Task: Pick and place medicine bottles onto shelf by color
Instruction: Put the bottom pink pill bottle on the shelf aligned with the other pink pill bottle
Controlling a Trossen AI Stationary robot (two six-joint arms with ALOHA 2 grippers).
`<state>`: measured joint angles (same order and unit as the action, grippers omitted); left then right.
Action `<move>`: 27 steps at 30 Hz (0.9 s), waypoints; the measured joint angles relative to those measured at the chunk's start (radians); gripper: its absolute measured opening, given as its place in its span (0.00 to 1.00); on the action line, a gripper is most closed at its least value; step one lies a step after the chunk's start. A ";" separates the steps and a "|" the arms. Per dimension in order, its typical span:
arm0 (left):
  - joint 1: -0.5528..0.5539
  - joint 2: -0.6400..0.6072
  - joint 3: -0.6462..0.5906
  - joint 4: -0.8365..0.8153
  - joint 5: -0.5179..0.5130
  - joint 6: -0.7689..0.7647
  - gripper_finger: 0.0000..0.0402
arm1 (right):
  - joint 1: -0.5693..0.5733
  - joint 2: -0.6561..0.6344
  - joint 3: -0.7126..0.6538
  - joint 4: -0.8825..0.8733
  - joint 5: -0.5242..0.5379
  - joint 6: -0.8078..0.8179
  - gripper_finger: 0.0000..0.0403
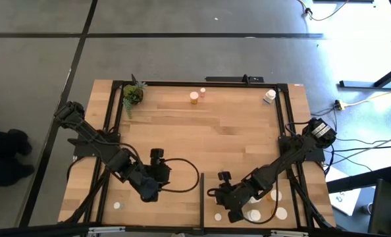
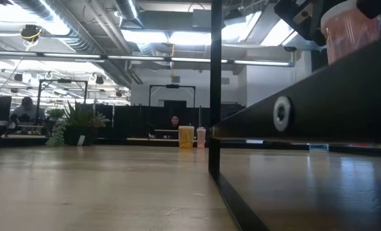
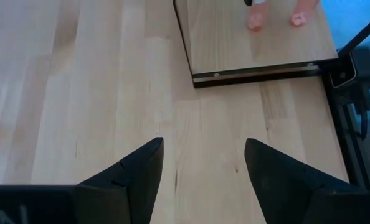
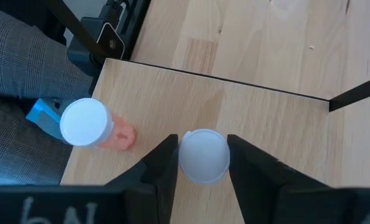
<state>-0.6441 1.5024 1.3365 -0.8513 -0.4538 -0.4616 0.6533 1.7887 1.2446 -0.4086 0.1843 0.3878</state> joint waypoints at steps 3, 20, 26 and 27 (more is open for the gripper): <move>0.000 0.000 0.000 0.000 0.000 0.000 0.55 | -0.001 0.007 -0.007 -0.026 -0.004 -0.001 0.38; 0.000 0.000 0.000 0.000 -0.001 -0.002 0.55 | -0.003 0.004 -0.004 0.000 -0.002 -0.005 0.53; 0.000 0.000 0.000 0.000 -0.001 -0.003 0.55 | -0.002 0.002 -0.003 0.047 -0.001 -0.045 0.53; 0.000 0.000 0.000 0.000 -0.001 -0.005 0.55 | -0.003 0.002 -0.002 0.054 -0.002 -0.052 0.53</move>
<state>-0.6441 1.5024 1.3365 -0.8513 -0.4545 -0.4661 0.6506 1.7907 1.2423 -0.3545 0.1827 0.3357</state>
